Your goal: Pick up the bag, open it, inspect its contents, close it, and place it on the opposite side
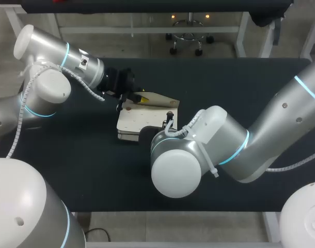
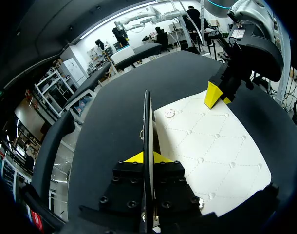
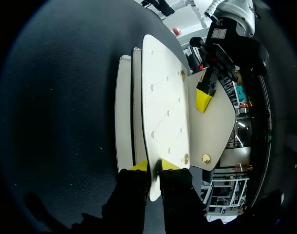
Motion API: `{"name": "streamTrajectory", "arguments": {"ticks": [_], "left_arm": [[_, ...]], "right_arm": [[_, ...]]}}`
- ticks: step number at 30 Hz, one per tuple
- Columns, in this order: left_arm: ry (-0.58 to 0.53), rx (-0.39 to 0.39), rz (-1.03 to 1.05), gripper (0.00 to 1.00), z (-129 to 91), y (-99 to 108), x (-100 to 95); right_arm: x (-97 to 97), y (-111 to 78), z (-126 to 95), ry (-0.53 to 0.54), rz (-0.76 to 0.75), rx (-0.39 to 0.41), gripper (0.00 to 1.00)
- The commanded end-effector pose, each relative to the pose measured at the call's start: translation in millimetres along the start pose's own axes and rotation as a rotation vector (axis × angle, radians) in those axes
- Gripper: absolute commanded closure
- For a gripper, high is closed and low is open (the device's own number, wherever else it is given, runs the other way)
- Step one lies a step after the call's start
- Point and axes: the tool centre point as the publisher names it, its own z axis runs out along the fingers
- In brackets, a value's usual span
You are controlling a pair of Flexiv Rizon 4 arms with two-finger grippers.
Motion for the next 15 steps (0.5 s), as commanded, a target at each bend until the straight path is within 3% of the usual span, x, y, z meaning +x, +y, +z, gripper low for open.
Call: {"name": "streamTrajectory", "arguments": {"ticks": [1,15], "left_arm": [[-0.007,0.008,0.007,1.00,-1,-1,2.5],[-0.085,0.020,0.113,1.00,1,-4,22.4]], "right_arm": [[1.9,-2.5,2,-0.011,0.003,-0.016,1.00],[1.4,-3.5,3,-0.011,0.014,-0.016,1.00]]}}
